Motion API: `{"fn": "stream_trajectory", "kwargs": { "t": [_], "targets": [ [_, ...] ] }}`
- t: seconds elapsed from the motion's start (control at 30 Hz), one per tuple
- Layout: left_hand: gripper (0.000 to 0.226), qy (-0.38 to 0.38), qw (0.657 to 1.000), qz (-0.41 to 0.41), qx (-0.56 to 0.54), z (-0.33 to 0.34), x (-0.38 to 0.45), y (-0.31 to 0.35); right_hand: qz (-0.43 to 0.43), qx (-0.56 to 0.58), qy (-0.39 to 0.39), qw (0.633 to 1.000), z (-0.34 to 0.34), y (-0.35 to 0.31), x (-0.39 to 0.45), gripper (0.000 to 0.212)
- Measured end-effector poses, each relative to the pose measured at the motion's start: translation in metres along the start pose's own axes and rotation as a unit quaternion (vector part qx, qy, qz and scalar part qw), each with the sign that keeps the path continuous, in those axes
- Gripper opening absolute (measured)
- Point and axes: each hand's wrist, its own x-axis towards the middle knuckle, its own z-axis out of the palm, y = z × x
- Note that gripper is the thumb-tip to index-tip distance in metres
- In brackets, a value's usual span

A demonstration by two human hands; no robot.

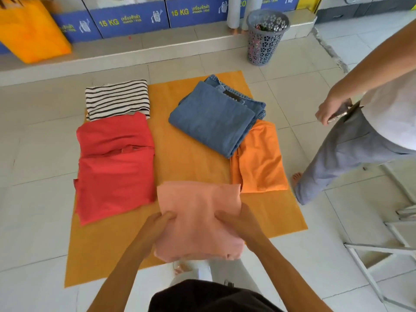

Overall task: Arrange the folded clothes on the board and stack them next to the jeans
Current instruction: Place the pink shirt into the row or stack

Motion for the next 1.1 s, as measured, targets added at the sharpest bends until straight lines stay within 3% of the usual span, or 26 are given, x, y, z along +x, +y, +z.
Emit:
{"fn": "stream_trajectory", "kwargs": {
  "t": [0.1,0.23,0.43,0.67,0.9,1.1],
  "targets": [
    [0.045,0.026,0.999,-0.010,-0.039,-0.011,-0.021,-0.019,-0.045,-0.051,0.004,0.998,0.026,0.000,-0.011,0.090],
    [0.072,0.033,0.998,0.039,-0.027,-0.037,-0.048,-0.048,-0.099,-0.064,-0.012,0.993,0.056,0.000,-0.027,0.082],
    [0.057,0.093,0.993,0.048,-0.058,-0.082,-0.066,-0.080,-0.143,-0.084,-0.073,0.983,0.092,-0.007,-0.043,0.059],
    [0.051,0.188,0.979,0.055,-0.063,-0.139,-0.060,-0.095,-0.166,-0.082,-0.135,0.973,0.153,-0.030,-0.046,0.051],
    [0.048,0.247,0.968,0.035,-0.032,-0.176,-0.036,-0.102,-0.194,-0.148,-0.175,0.954,0.186,-0.047,-0.038,0.061],
    [0.054,0.303,0.952,-0.008,0.028,-0.163,-0.019,-0.107,-0.157,-0.204,-0.136,0.957,0.190,-0.034,-0.026,0.072]
  ]
}}
